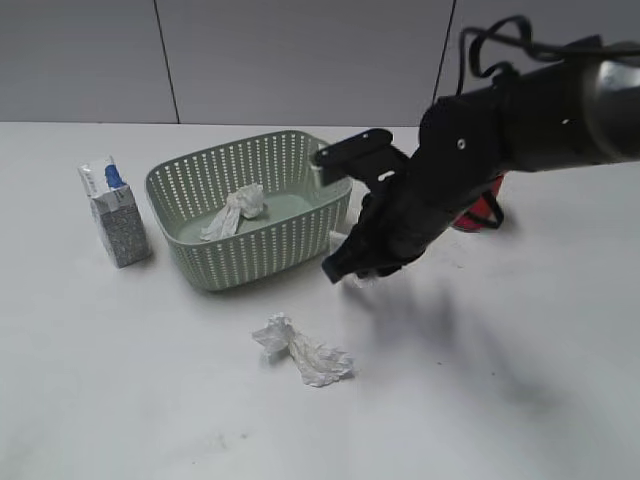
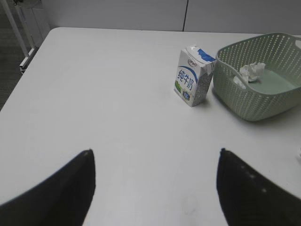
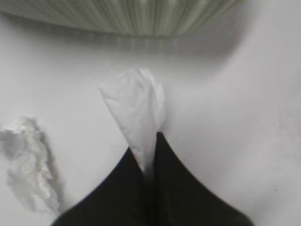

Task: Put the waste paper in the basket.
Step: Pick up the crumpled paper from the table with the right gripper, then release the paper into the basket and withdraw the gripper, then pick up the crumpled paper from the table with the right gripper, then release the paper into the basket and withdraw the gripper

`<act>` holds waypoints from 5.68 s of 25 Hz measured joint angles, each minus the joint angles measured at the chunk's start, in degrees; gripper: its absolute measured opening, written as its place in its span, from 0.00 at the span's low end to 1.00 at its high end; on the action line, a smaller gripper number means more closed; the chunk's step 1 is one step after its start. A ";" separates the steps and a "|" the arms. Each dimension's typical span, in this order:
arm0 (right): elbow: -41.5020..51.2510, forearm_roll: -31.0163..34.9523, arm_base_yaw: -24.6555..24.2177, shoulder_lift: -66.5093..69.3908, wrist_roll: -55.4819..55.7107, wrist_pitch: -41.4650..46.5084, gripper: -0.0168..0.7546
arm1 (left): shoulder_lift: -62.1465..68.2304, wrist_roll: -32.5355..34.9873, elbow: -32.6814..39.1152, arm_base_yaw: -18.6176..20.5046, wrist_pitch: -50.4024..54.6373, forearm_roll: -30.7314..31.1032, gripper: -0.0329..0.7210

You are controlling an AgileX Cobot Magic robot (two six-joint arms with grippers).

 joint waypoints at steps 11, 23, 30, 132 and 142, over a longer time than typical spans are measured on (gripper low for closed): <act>-5.38 4.12 0.12 -16.60 -0.92 -4.10 0.01 | 0.00 0.00 0.00 0.00 0.00 0.00 0.83; -6.84 3.59 6.19 -4.90 -1.21 -40.45 0.01 | 0.00 0.00 0.00 0.00 0.00 0.00 0.83; -6.84 2.46 6.36 6.25 -1.23 -45.73 0.10 | 0.00 0.00 0.00 0.00 0.00 0.00 0.83; -8.05 -26.72 7.85 -6.88 24.45 -24.23 0.05 | 0.00 0.00 0.00 0.00 0.00 0.00 0.83; -8.09 -25.03 2.78 6.89 25.60 -42.82 0.58 | 0.00 0.00 0.00 0.00 0.00 0.00 0.83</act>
